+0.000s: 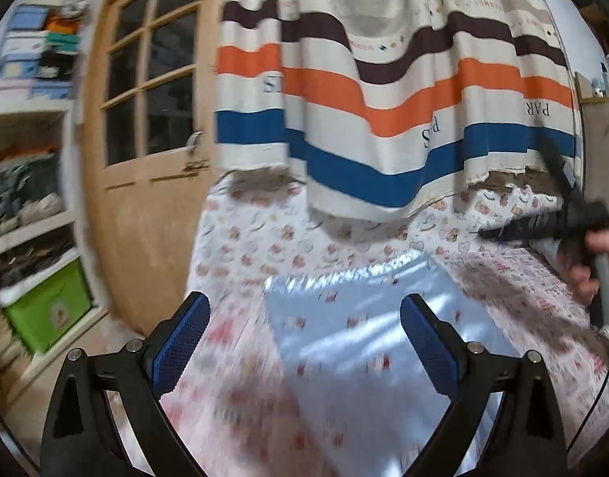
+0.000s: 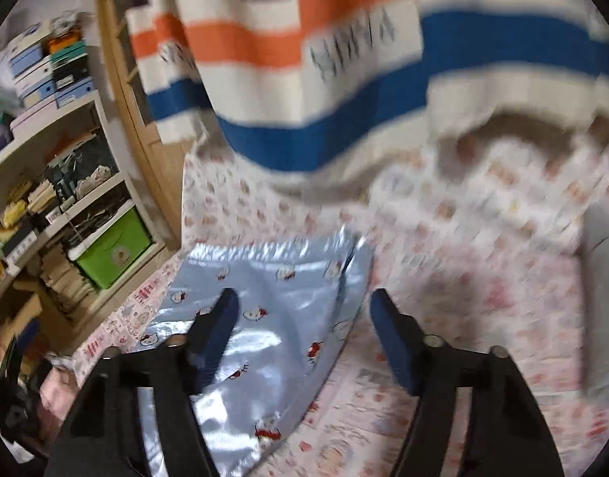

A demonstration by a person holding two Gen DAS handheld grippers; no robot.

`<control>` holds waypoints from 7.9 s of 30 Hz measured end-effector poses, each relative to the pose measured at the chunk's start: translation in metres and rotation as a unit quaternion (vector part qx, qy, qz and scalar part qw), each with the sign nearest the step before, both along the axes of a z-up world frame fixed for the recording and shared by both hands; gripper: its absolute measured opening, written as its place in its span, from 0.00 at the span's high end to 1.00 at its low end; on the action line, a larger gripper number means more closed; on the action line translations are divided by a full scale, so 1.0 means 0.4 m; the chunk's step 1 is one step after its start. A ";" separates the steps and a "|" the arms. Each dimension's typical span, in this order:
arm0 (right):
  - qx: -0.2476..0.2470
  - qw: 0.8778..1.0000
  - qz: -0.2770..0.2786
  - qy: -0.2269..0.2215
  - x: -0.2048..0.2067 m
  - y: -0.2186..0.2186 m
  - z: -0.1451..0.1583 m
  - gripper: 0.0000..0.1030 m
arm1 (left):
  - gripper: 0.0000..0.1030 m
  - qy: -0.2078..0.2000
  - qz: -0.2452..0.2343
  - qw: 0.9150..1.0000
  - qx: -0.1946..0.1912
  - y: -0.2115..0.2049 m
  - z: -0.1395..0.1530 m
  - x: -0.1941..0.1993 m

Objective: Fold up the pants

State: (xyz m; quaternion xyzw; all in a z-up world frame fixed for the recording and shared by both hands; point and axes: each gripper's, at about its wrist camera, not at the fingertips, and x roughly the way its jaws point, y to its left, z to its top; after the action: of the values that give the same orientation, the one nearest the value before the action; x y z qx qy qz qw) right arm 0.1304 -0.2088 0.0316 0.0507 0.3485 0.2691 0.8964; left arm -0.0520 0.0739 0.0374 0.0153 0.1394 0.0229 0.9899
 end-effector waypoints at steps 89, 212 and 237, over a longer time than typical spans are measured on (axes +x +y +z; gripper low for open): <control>-0.067 0.982 -0.165 -0.065 -0.308 -0.097 -0.127 0.34 | 0.62 0.207 -0.072 0.969 -0.118 0.124 -0.115 0.416; -0.218 0.966 0.070 -0.123 -0.660 0.052 -0.258 0.52 | 0.79 0.221 -0.209 0.945 -0.123 -0.262 -0.267 -0.066; -0.486 0.743 0.307 -0.342 -0.741 0.194 -0.298 0.50 | 0.80 0.236 -0.221 0.933 -0.160 -0.238 -0.267 -0.055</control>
State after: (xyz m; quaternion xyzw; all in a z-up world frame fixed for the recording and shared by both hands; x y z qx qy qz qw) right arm -0.1662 -0.1313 -0.0878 -0.5974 0.0992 0.3230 0.7273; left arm -0.0739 -0.0211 -0.0692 -0.1078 0.3634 -0.2236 0.8980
